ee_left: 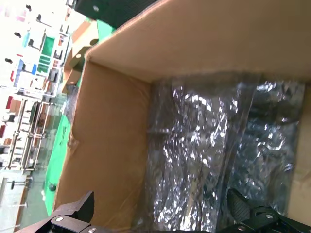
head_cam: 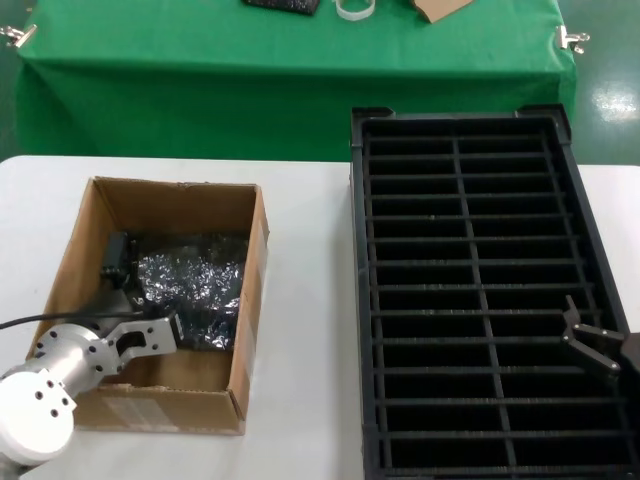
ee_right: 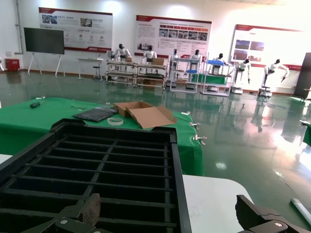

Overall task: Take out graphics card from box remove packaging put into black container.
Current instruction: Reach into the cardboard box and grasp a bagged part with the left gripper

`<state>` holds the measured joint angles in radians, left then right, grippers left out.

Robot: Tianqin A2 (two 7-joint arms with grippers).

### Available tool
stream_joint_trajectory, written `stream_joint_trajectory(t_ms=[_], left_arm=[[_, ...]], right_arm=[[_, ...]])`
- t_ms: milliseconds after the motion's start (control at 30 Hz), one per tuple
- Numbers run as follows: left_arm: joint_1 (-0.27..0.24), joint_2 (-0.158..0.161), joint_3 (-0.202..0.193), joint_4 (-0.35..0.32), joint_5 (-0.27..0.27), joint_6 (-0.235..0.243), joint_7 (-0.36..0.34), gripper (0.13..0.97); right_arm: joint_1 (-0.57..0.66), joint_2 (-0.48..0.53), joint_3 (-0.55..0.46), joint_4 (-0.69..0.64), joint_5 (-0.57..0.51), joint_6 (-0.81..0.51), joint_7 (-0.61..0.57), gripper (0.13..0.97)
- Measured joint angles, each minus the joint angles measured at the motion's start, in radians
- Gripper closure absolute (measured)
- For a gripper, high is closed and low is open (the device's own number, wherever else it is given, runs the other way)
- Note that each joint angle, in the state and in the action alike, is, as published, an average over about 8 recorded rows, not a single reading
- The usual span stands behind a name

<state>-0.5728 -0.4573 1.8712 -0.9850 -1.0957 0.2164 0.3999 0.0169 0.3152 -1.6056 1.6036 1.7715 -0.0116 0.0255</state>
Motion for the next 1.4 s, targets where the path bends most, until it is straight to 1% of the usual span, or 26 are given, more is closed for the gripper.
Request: stream_joint_trajectory(t_ms=[133,233,333,400,500,667,800,933,967,1100,1233,1267,1400], left_arm=[[-0.033,-0.001,0.05,0.064,-0.057,-0.05,0.039,0.132],[-0.057,-0.001,0.101,0.108,-0.099,-0.1,0.047,0.132],[-0.083,-0.001,0.161,0.145,-0.13,-0.158,0.021,0.132],[-0.102,-0.002,0.205,0.167,-0.142,-0.196,-0.013,0.134],[-0.129,-0.007,0.27,0.194,-0.146,-0.249,-0.077,0.142],[-0.163,-0.024,0.371,0.222,-0.126,-0.323,-0.19,0.153],[-0.179,-0.043,0.442,0.229,-0.098,-0.372,-0.278,0.196],[-0.183,-0.064,0.504,0.224,-0.066,-0.414,-0.359,0.24],[-0.184,-0.068,0.517,0.223,-0.059,-0.423,-0.377,0.24],[-0.186,-0.078,0.558,0.229,-0.032,-0.45,-0.436,0.317],[-0.188,-0.081,0.589,0.239,-0.011,-0.469,-0.484,0.394],[-0.188,-0.082,0.596,0.24,-0.007,-0.473,-0.495,0.394],[-0.189,-0.084,0.623,0.246,0.01,-0.484,-0.541,0.501]], right_arm=[[0.0,0.0,0.0,0.0,0.0,0.0,0.0,0.129],[0.0,0.0,0.0,0.0,0.0,0.0,0.0,0.129],[0.0,0.0,0.0,0.0,0.0,0.0,0.0,0.129],[0.0,0.0,0.0,0.0,0.0,0.0,0.0,0.129],[0.0,0.0,0.0,0.0,0.0,0.0,0.0,0.129],[0.0,0.0,0.0,0.0,0.0,0.0,0.0,0.129],[0.0,0.0,0.0,0.0,0.0,0.0,0.0,0.129],[0.0,0.0,0.0,0.0,0.0,0.0,0.0,0.129],[0.0,0.0,0.0,0.0,0.0,0.0,0.0,0.129],[0.0,0.0,0.0,0.0,0.0,0.0,0.0,0.129],[0.0,0.0,0.0,0.0,0.0,0.0,0.0,0.129],[0.0,0.0,0.0,0.0,0.0,0.0,0.0,0.129],[0.0,0.0,0.0,0.0,0.0,0.0,0.0,0.129]])
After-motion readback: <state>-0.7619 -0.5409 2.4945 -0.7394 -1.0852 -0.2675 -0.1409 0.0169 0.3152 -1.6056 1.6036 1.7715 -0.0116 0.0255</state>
